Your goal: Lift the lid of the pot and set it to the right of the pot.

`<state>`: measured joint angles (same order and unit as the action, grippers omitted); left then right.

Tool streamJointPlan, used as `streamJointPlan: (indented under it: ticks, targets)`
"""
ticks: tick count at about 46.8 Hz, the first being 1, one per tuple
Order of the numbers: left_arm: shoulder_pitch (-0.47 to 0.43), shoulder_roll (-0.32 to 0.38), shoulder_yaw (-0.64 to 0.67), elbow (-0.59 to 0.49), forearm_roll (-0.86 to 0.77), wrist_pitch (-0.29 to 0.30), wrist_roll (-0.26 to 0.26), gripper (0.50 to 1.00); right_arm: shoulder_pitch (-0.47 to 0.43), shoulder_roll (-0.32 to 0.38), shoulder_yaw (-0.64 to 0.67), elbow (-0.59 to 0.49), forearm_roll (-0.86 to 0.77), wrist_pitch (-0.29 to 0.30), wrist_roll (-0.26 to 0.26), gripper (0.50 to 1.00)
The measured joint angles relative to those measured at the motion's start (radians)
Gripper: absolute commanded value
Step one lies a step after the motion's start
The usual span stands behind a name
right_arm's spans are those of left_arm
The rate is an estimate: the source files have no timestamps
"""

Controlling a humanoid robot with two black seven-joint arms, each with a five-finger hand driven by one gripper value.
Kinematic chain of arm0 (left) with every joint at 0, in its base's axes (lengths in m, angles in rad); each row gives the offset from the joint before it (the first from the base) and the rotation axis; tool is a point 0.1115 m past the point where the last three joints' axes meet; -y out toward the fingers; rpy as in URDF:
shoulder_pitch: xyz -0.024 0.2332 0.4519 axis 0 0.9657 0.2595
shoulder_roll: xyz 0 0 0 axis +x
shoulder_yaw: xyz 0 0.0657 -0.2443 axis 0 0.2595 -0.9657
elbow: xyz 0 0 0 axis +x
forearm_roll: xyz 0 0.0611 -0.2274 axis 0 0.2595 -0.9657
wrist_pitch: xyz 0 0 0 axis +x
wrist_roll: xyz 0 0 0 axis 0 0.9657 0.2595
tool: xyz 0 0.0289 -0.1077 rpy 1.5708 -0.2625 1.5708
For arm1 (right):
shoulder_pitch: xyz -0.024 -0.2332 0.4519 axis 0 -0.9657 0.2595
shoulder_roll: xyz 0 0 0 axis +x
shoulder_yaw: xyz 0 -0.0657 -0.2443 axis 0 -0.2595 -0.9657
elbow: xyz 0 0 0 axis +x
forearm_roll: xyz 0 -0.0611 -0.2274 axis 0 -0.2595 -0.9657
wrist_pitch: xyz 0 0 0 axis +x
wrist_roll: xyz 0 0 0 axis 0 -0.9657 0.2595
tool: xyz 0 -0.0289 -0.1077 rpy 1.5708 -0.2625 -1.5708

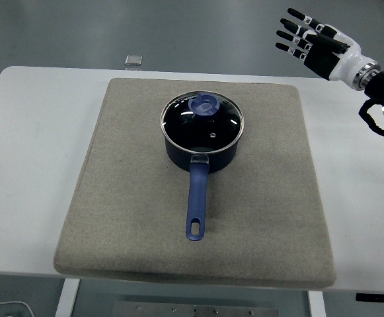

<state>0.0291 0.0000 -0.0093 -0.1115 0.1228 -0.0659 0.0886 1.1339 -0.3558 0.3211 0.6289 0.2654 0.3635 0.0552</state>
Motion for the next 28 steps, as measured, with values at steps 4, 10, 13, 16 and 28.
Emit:
streamJointPlan:
  ticks: [4, 10, 13, 16, 28]
  targets:
    - [-0.001, 0.000, 0.001, 0.000, 0.000, 0.000, 0.000, 1.000, 0.000, 0.001, 0.001, 0.000, 0.000, 0.000, 0.000, 0.903]
    - [-0.001, 0.000, 0.000, 0.000, 0.000, 0.000, -0.001, 1.000, 0.000, 0.003, 0.001, 0.000, 0.000, 0.001, 0.000, 0.903]
    - [-0.001, 0.000, -0.001, -0.001, 0.000, 0.000, -0.001, 1.000, -0.002, 0.004, 0.002, 0.000, 0.000, 0.001, 0.002, 0.903]
    - [-0.002, 0.000, -0.003, 0.001, 0.000, 0.000, -0.001, 1.000, -0.006, 0.005, 0.003, 0.000, 0.000, -0.002, 0.005, 0.903]
    - [-0.004, 0.000, -0.004, 0.010, 0.000, 0.004, -0.001, 1.000, -0.006, 0.002, 0.003, 0.000, -0.007, -0.028, 0.006, 0.903]
